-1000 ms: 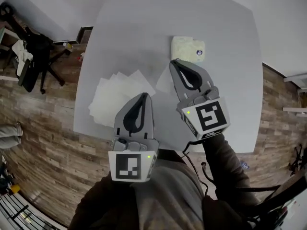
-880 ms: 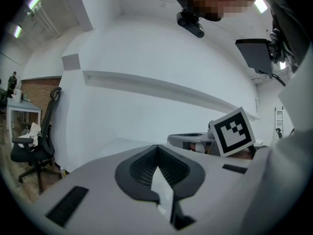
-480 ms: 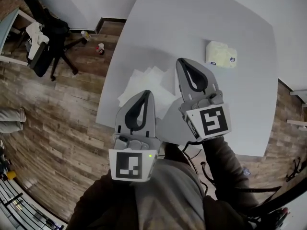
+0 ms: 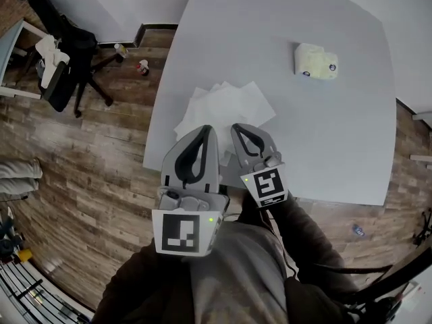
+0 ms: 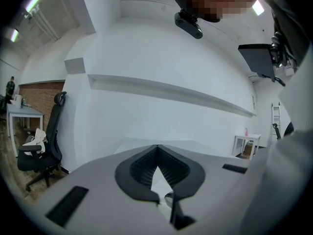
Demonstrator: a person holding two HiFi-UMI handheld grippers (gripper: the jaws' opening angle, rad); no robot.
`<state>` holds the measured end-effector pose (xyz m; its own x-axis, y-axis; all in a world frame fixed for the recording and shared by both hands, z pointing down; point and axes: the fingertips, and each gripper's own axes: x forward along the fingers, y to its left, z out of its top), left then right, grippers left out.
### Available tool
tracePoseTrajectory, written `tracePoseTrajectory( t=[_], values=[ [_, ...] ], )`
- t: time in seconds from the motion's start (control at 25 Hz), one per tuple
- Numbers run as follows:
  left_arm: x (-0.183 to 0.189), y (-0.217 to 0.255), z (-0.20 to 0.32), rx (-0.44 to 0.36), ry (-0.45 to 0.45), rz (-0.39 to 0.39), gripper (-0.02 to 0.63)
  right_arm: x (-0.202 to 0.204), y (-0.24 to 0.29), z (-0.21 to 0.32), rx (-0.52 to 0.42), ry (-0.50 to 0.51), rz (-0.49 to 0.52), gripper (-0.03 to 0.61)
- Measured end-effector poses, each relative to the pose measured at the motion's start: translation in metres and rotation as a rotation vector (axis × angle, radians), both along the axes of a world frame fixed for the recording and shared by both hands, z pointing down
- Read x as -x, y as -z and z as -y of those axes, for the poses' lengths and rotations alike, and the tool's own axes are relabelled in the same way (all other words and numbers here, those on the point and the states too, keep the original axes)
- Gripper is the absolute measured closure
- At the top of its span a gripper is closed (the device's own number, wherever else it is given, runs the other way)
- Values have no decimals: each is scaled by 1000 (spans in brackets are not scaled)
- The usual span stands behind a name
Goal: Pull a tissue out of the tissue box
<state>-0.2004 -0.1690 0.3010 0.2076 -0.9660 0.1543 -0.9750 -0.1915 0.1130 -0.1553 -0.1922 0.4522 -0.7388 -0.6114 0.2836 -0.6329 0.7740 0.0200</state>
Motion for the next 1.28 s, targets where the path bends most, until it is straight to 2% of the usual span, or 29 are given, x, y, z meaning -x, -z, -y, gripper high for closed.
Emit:
tracePoseTrajectory(
  t=[0.2, 0.4, 0.56, 0.68, 0.8, 0.92, 1.08, 1.28],
  values=[
    [-3, 2, -19, -3, -31, 28, 612, 1, -31, -30, 109, 8, -4, 484],
    [-13, 9, -39, -32, -39, 34, 612, -18, -15, -64, 134, -26, 34, 479],
    [-32, 19, -62, -68, -36, 27, 612, -49, 31, -98, 121, -74, 112, 479],
    [-56, 31, -85, -86, -51, 20, 612, -78, 87, -123, 73, -116, 205, 480],
    [-90, 53, -109, -128, -92, 18, 612, -111, 151, -146, 28, -151, 298, 482],
    [-130, 77, -133, -185, -152, 28, 612, -147, 203, -165, 27, -217, 369, 506],
    [-171, 101, -161, -229, -202, 31, 612, -186, 244, -194, -13, -295, 368, 546],
    [-204, 113, -183, -239, -267, 19, 612, -213, 253, -225, -66, -357, 319, 575]
  ],
)
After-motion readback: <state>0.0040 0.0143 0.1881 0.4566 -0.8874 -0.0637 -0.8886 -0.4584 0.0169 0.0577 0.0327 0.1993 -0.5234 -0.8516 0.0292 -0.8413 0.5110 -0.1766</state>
